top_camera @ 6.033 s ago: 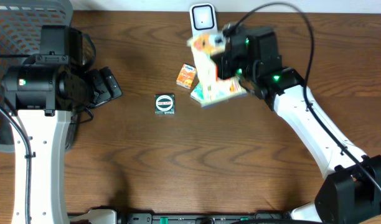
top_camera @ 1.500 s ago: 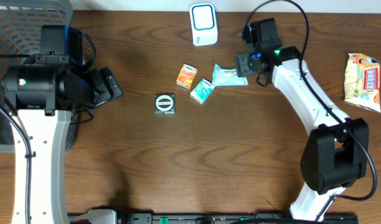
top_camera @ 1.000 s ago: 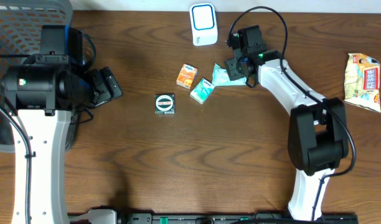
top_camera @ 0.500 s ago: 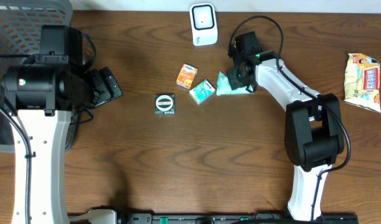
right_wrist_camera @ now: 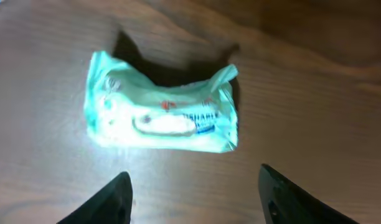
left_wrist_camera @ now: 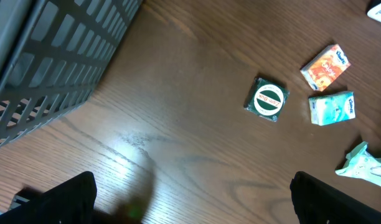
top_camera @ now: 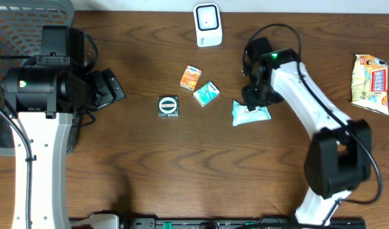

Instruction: Scan the item barcode

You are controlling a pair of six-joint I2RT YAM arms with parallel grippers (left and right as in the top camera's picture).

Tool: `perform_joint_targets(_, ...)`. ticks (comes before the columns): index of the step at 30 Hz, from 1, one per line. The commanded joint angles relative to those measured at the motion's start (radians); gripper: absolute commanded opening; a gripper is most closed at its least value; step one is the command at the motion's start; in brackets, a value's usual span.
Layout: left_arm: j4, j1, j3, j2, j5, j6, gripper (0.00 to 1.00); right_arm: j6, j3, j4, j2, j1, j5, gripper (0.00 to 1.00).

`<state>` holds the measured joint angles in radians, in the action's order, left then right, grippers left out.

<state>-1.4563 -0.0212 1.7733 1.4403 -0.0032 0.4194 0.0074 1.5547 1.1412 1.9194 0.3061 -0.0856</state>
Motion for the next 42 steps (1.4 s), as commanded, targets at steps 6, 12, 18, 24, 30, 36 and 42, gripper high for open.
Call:
perform_joint_targets(6, -0.002, 0.005, -0.002, 0.003, -0.008, 0.004, 0.98, -0.188, -0.032, 0.044, -0.007, 0.071, 0.117, 0.55)
perform_joint_targets(12, -0.002, 0.005, -0.002, 0.003, -0.008, 0.004, 0.98, -0.067, -0.097, 0.008, -0.006, 0.089, 0.035, 0.41)
perform_joint_targets(18, -0.002, 0.005, -0.002, 0.003, -0.008, 0.004, 0.98, -0.012, -0.185, -0.03, -0.006, 0.082, 0.076, 0.13)
perform_joint_targets(24, -0.002, 0.005, -0.002, 0.003, -0.008, 0.004, 0.97, 0.031, -0.244, -0.16, -0.006, 0.082, 0.175, 0.01)
perform_joint_targets(30, -0.002, 0.005, -0.002, 0.003, -0.008, 0.004, 0.98, 0.086, -0.293, -0.284, -0.006, 0.083, 0.174, 0.01)
perform_joint_targets(36, -0.002, 0.005, -0.002, 0.003, -0.008, 0.004, 0.98, 0.086, -0.307, -0.219, -0.005, 0.081, 0.167, 0.01)
perform_joint_targets(42, -0.002, 0.005, -0.002, 0.003, -0.008, 0.004, 0.97, 0.086, -0.307, -0.246, -0.005, 0.081, 0.167, 0.01)
